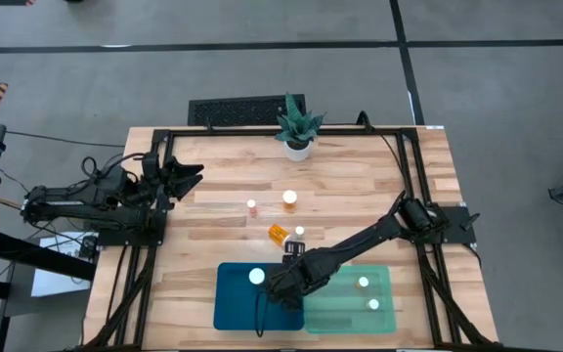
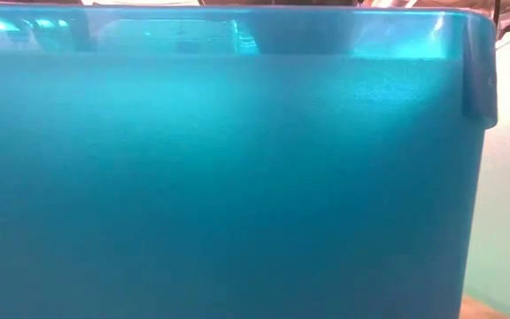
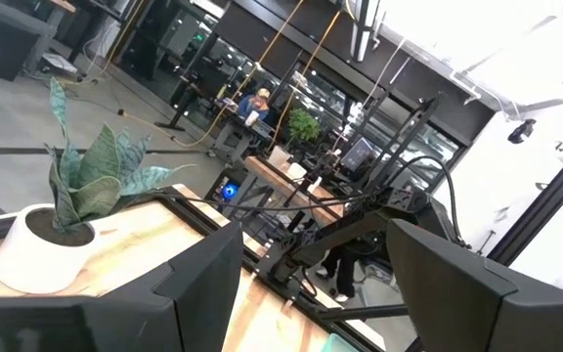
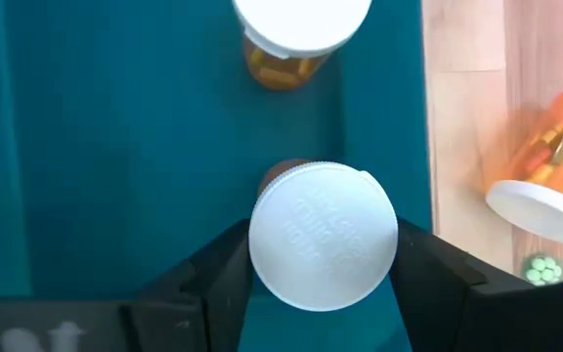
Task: Pick and place medicine bottles into bin by pill shape (circle, oval)
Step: Put the large orange pill bottle into the blue bin
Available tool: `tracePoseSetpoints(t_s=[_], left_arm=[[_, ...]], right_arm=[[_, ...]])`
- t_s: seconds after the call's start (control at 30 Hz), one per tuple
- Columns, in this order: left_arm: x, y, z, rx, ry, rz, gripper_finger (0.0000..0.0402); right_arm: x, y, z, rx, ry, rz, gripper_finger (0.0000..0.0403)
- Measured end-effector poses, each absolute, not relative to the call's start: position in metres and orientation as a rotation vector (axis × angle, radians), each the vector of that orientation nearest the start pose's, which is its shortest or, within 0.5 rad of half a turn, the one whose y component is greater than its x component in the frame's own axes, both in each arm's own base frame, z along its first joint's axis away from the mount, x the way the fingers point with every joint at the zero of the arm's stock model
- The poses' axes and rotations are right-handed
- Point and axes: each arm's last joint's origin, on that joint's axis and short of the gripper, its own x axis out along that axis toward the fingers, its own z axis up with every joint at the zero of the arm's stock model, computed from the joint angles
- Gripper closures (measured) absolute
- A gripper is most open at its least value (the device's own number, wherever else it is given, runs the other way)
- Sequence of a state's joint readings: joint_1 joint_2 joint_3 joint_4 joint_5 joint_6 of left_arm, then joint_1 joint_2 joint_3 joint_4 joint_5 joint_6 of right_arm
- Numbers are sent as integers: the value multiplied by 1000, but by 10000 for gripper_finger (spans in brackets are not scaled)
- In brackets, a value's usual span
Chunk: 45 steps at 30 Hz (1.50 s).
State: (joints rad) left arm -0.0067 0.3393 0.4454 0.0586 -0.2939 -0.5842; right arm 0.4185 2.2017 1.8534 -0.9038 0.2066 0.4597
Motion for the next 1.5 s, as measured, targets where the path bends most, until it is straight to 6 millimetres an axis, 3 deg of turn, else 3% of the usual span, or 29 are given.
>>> tracePoseSetpoints(t_s=[1.1,1.3,1.5], left_arm=[[103,8,293,-604,-243,230,154],[102,8,293,-604,-248,229,154],[102,8,293,-605,-251,229,154]], right_arm=[[419,179,201,35,1202,-76,157],[421,175,227,48,1167,-57,133],[423,160,275,3,1158,-45,118]])
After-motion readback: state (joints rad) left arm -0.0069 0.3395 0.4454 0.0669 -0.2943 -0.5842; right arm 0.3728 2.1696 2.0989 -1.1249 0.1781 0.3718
